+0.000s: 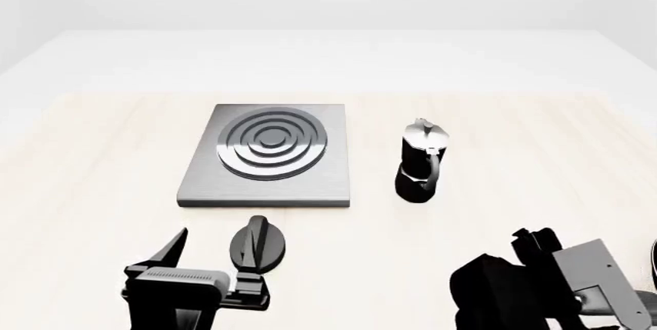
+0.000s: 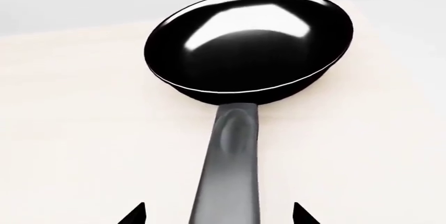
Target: Put the frying pan on the stove.
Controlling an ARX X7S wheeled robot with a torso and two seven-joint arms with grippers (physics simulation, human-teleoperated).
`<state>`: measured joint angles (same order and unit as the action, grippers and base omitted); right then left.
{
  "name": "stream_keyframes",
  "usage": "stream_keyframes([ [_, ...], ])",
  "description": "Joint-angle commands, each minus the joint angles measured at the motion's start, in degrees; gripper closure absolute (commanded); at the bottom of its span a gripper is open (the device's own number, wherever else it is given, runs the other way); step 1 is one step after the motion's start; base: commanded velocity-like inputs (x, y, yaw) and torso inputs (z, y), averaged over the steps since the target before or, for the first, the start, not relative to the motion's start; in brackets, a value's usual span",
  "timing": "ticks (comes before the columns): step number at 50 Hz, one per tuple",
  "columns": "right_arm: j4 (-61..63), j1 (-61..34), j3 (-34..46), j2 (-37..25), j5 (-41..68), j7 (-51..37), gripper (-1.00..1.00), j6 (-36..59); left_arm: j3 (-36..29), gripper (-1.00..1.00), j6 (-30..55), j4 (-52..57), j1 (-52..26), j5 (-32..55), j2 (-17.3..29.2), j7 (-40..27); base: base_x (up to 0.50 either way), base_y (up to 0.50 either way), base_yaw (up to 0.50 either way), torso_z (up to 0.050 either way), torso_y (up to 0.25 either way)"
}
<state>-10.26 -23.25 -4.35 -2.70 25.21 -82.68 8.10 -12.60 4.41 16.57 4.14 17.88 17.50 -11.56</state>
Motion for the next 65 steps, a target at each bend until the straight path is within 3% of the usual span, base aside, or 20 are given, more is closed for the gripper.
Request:
stream_keyframes([
  [1,-2.1,-0.6,0.3,-0.3,1.3,0.2,-1.00,-1.1,-0.1,-1.00,0.0,0.3,0.1,0.2,0.3,-0.2,0.00,0.00,0.00,0.000,0.000],
  [5,-2.2,-0.5,0.4,-0.5,1.4,-0.1,-1.00,-1.2,-0.2,-1.00,0.0,0.3,0.1,0.2,0.3,-0.3,0.00,0.00,0.00,0.000,0.000],
  [6,-2.0,-0.1,0.1,-0.4,1.6,-0.6,1.00,-1.4,-0.2,-1.00,0.0,0.2,0.1,0.2,0.3,-0.4,0.00,0.00,0.00,0.000,0.000],
  [65,21.3,3.9,11.6,-5.5,-7.1,-0.2,1.00,7.9,-1.2,-1.00,-0.5,1.5,0.8,0.4,1.6,-1.6,0.00,0.00,0.00,0.000,0.001],
])
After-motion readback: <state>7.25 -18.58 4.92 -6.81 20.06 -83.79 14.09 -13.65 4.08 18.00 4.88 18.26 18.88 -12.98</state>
